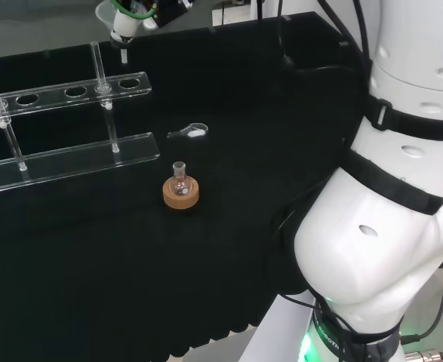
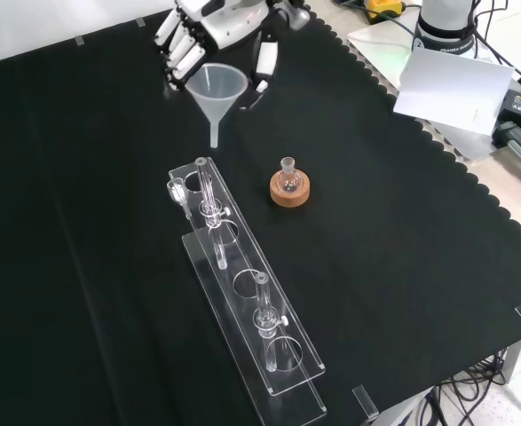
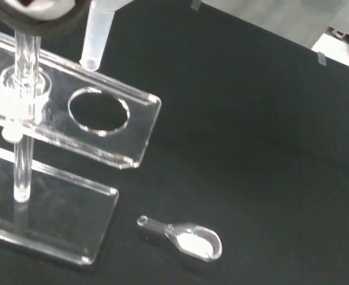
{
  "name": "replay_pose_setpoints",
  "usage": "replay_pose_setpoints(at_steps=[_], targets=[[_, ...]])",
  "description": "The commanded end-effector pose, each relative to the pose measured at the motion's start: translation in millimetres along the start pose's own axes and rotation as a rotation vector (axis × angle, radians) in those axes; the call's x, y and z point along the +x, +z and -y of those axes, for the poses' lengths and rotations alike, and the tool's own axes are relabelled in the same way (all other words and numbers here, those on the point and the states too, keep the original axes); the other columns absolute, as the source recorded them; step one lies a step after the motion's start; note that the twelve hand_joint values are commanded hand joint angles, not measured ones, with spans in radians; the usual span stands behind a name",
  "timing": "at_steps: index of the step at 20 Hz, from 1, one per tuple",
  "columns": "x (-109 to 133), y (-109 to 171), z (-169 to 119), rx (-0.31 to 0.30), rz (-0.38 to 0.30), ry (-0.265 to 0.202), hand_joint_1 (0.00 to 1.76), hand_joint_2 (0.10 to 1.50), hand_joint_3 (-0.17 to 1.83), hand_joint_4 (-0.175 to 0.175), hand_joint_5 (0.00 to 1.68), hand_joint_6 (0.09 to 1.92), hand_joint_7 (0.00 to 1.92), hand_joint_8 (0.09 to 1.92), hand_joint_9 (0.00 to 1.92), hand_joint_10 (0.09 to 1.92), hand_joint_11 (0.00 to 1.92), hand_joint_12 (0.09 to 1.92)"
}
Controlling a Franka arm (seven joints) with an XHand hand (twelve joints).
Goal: Place the funnel on the round-bottom flask.
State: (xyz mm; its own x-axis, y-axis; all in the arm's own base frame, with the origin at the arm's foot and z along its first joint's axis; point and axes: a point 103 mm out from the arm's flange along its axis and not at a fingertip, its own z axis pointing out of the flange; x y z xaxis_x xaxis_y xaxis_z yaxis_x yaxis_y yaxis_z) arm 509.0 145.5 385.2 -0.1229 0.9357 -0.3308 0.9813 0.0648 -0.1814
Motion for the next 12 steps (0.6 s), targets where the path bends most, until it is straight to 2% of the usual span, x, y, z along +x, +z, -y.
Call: replay_pose_setpoints(at_steps=[1, 12], targets=[[-2, 5, 35, 0.029, 0.017, 0.038, 0.84, 0.79, 0.51, 0.043, 0.84, 0.68, 0.65, 0.66, 0.88, 0.44, 0.58, 1.2], [-18, 29, 84, 0.071, -0.001, 0.12, 0.83, 0.8, 0.52, 0.041, 0.84, 0.69, 0.65, 0.66, 0.89, 0.44, 0.59, 1.2]])
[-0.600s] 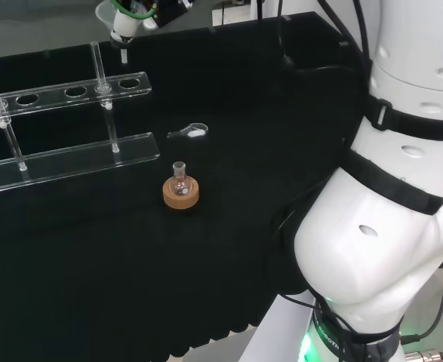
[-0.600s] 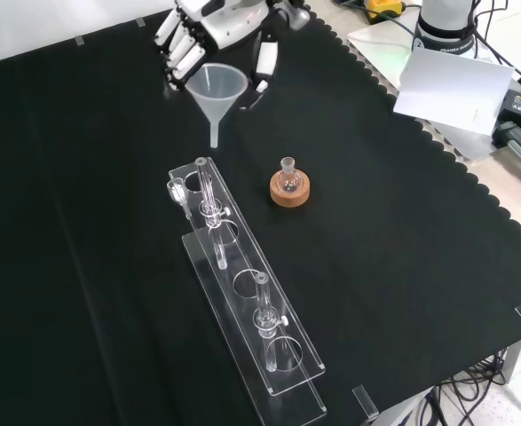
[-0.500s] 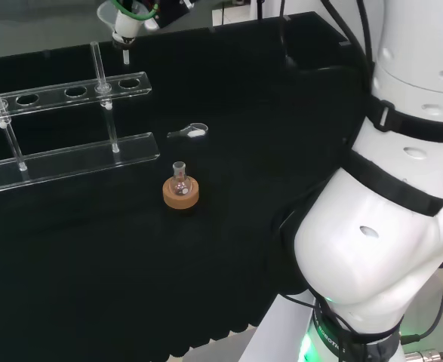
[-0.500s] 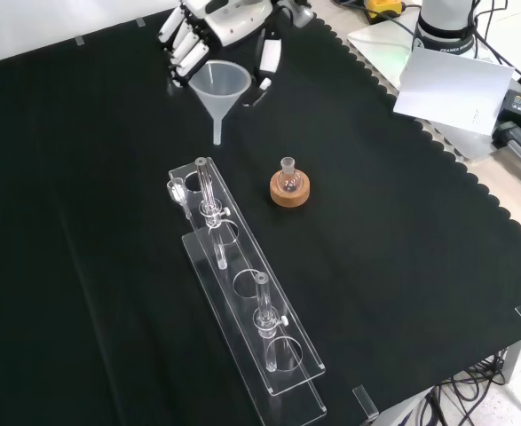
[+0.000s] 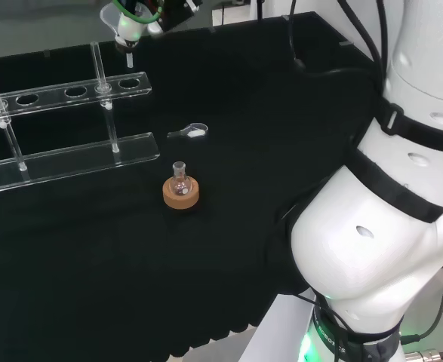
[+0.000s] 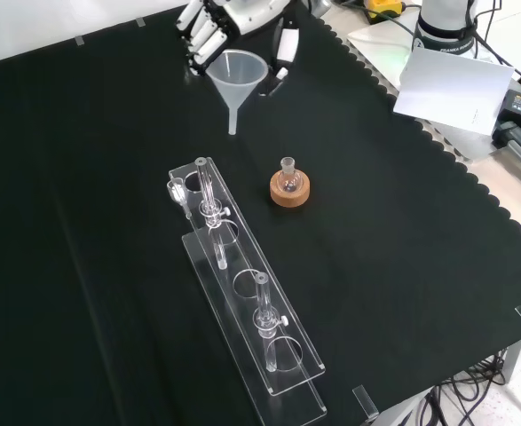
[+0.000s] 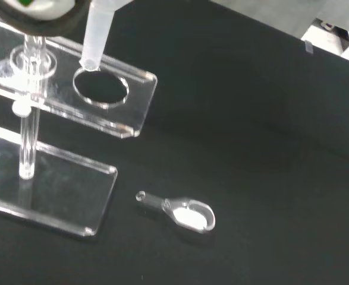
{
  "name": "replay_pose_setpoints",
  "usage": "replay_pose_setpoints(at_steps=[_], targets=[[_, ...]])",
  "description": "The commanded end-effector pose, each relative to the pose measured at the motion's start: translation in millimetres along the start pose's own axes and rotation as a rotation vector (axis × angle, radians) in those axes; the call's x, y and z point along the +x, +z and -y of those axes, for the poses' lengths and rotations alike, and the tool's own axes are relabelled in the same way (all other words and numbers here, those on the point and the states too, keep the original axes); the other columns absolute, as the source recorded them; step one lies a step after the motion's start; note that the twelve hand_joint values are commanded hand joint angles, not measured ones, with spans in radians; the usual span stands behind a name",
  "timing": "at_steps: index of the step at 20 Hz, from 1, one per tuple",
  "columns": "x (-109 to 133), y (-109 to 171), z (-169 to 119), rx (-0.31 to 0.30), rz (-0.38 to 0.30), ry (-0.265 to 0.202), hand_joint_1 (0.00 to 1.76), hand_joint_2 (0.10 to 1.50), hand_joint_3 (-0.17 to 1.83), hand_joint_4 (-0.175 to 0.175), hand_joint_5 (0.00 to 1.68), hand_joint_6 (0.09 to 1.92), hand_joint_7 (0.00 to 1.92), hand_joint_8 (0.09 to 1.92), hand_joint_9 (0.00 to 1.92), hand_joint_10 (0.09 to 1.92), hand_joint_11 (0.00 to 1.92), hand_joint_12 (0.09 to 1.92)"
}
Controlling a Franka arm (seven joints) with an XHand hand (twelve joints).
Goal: Place the funnel on the round-bottom flask.
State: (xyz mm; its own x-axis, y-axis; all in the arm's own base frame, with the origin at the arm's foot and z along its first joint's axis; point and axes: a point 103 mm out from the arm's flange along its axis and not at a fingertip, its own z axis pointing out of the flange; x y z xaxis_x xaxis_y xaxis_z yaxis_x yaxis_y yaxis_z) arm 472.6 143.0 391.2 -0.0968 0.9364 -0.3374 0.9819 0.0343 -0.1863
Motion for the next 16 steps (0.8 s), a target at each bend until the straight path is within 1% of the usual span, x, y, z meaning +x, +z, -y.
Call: replay_pose_setpoints(at_steps=[1, 8, 16], targets=[[-20, 32, 48, 0.062, -0.005, 0.098, 0.84, 0.8, 0.52, 0.04, 0.84, 0.69, 0.65, 0.66, 0.89, 0.44, 0.59, 1.2], [-19, 47, 60, 0.078, -0.006, 0.116, 0.84, 0.8, 0.52, 0.036, 0.84, 0.7, 0.65, 0.66, 0.89, 0.44, 0.59, 1.19], [1, 77, 63, 0.112, -0.011, 0.104, 0.85, 0.79, 0.52, 0.032, 0.84, 0.7, 0.65, 0.66, 0.89, 0.43, 0.59, 1.19]])
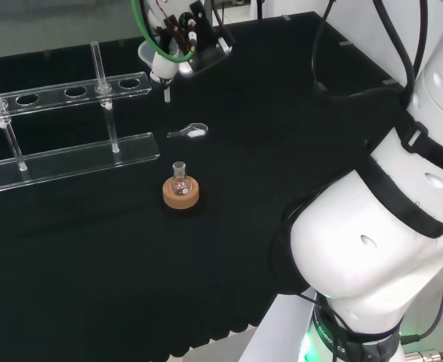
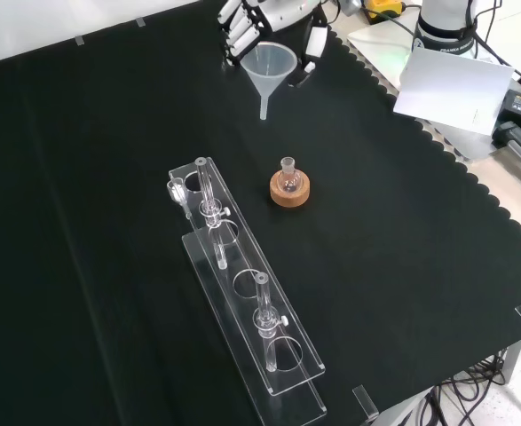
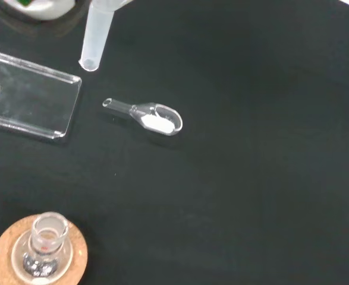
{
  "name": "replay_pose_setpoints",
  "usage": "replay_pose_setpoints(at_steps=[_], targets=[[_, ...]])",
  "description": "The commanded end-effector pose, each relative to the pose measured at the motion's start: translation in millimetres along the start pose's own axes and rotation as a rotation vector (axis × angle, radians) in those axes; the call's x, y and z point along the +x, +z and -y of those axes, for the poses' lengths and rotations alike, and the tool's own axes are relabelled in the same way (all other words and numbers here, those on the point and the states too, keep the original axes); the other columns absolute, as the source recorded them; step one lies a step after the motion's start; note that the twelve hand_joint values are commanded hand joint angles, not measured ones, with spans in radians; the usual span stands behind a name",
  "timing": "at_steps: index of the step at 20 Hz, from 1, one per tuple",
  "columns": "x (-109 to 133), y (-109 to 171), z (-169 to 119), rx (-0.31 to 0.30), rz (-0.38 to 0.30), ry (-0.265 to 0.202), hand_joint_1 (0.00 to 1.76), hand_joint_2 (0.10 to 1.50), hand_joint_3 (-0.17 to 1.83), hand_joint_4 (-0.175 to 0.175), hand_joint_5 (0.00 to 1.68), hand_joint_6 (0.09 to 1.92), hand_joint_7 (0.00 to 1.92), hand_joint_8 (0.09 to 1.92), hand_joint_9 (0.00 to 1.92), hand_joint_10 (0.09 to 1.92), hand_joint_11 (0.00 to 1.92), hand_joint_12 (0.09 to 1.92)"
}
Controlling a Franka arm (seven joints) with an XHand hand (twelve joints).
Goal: Place the funnel on the round-bottom flask.
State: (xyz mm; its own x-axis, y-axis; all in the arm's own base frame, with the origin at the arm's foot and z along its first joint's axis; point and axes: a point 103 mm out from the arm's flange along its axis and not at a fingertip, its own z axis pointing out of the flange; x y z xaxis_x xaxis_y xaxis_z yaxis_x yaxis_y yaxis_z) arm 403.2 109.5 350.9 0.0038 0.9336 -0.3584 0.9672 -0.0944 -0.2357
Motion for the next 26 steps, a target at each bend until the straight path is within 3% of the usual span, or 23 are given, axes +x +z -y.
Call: replay_pose_setpoints(at_steps=[1, 19, 26], targets=[[14, 20, 1, 0.023, -0.01, 0.0, 0.85, 0.79, 0.52, 0.031, 0.84, 0.7, 0.65, 0.66, 0.89, 0.43, 0.59, 1.19], [22, 79, 9, 0.095, -0.027, 0.012, 0.85, 0.8, 0.53, 0.024, 0.84, 0.72, 0.64, 0.66, 0.89, 0.43, 0.6, 1.19], [23, 89, 11, 0.097, -0.035, 0.001, 0.85, 0.8, 0.53, 0.023, 0.84, 0.72, 0.64, 0.66, 0.89, 0.43, 0.6, 1.19]])
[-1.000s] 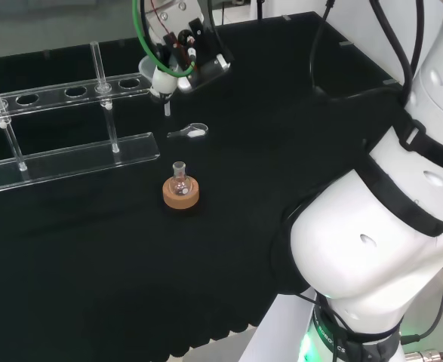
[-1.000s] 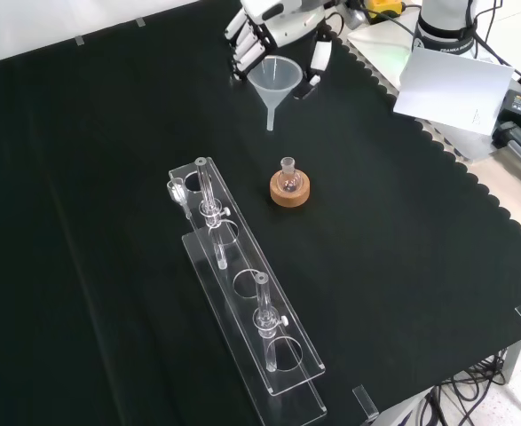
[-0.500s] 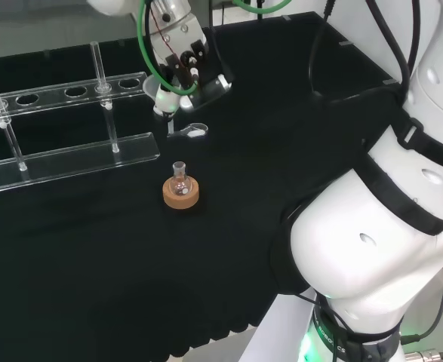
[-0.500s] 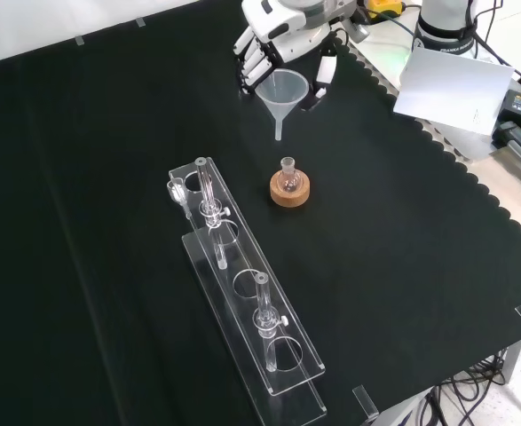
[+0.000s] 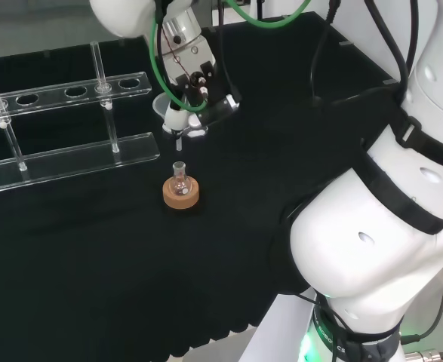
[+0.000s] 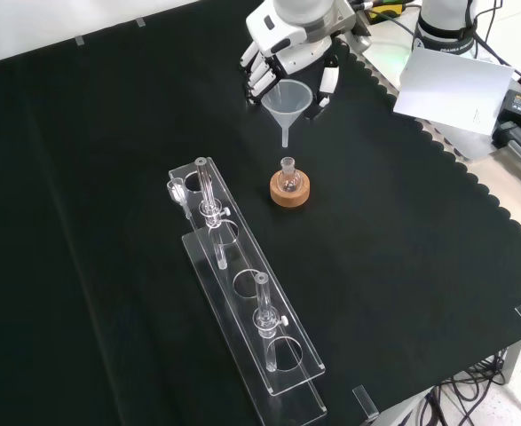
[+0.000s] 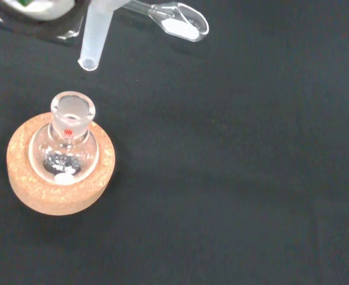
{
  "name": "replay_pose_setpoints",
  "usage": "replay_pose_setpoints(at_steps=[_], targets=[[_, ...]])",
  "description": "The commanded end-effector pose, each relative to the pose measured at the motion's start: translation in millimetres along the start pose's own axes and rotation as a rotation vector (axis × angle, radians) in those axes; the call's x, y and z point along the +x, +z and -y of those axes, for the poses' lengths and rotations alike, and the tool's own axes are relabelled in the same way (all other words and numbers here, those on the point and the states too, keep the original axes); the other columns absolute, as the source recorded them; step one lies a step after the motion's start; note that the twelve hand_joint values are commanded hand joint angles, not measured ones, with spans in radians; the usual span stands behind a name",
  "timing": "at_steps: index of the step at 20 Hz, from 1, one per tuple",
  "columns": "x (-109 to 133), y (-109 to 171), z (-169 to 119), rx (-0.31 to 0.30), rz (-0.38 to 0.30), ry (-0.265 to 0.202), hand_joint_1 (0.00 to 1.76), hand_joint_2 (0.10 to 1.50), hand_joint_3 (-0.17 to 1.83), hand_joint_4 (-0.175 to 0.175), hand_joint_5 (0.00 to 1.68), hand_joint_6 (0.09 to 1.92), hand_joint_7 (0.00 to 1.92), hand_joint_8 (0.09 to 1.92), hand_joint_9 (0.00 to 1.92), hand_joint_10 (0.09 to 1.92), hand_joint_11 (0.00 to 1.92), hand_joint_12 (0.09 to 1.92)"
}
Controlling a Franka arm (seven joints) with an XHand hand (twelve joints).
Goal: Place the funnel on the round-bottom flask.
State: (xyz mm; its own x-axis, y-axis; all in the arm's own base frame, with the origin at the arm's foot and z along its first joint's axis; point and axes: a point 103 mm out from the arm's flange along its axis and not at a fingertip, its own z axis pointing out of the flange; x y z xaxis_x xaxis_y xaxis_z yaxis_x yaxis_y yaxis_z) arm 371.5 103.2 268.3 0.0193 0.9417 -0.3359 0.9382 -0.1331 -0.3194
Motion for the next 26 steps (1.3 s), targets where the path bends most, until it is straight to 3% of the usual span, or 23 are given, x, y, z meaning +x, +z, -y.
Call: replay_pose_setpoints(at_steps=[1, 6, 26], targets=[[1, 5, 0, 0.001, -0.002, -0.009, 0.85, 0.8, 0.54, 0.023, 0.84, 0.72, 0.64, 0.67, 0.89, 0.43, 0.6, 1.19], [11, 15, -4, 0.016, 0.007, -0.017, 0.85, 0.8, 0.54, 0.023, 0.84, 0.72, 0.64, 0.67, 0.89, 0.43, 0.6, 1.19], [14, 26, -11, 0.011, 0.005, -0.007, 0.85, 0.79, 0.54, 0.022, 0.84, 0.73, 0.63, 0.67, 0.88, 0.43, 0.59, 1.19]])
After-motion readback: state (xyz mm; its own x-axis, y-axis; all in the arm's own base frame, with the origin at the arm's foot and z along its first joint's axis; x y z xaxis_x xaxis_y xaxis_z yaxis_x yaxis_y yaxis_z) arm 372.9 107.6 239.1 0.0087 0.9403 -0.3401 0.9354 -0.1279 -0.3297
